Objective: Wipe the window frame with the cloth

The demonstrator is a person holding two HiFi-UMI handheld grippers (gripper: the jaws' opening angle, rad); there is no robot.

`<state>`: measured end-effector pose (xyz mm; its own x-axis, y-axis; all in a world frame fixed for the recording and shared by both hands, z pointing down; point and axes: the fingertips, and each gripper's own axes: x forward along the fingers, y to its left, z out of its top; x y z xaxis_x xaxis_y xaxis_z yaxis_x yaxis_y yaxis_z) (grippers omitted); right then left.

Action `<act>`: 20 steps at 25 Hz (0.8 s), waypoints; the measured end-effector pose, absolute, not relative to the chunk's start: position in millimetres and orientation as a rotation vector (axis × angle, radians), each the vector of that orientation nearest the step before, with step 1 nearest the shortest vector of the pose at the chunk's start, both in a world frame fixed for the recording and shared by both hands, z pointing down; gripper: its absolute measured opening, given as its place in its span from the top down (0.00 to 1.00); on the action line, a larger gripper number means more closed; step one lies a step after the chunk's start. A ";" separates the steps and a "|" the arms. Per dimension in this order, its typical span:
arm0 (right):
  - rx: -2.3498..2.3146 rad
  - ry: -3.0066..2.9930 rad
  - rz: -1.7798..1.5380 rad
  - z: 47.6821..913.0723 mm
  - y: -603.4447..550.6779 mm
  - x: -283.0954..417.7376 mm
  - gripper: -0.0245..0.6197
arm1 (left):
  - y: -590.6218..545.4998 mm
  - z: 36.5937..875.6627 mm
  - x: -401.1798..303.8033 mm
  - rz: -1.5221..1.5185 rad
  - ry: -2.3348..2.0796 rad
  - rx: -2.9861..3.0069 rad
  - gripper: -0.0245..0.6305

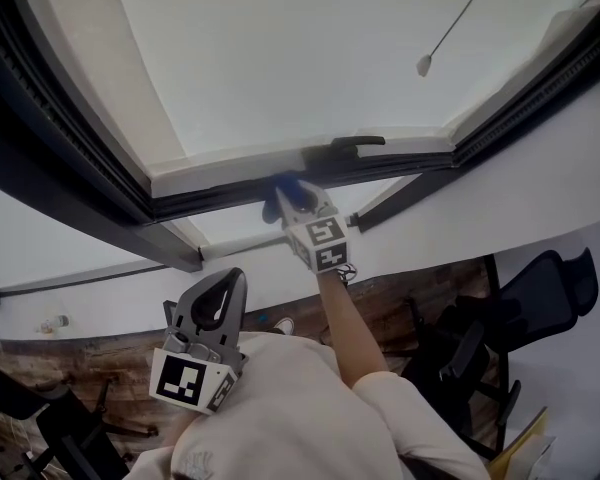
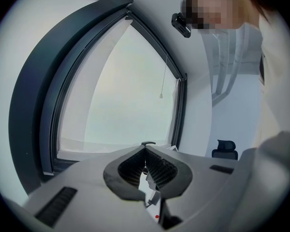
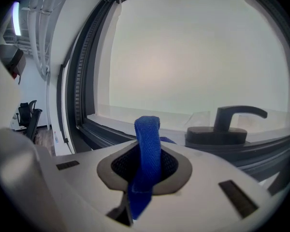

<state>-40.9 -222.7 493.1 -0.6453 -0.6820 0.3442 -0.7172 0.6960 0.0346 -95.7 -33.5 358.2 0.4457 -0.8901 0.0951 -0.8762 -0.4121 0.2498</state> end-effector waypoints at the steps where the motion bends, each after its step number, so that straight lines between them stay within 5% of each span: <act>1: 1.116 -2.571 0.151 492.8 -224.7 -36.1 0.87 | -33.5 358.4 -94.8 -0.076 -1.522 2.438 0.95; 20: 1.204 -2.563 0.176 492.4 -237.2 -1.9 0.87 | -35.6 361.0 -88.9 -0.061 -1.517 2.436 0.95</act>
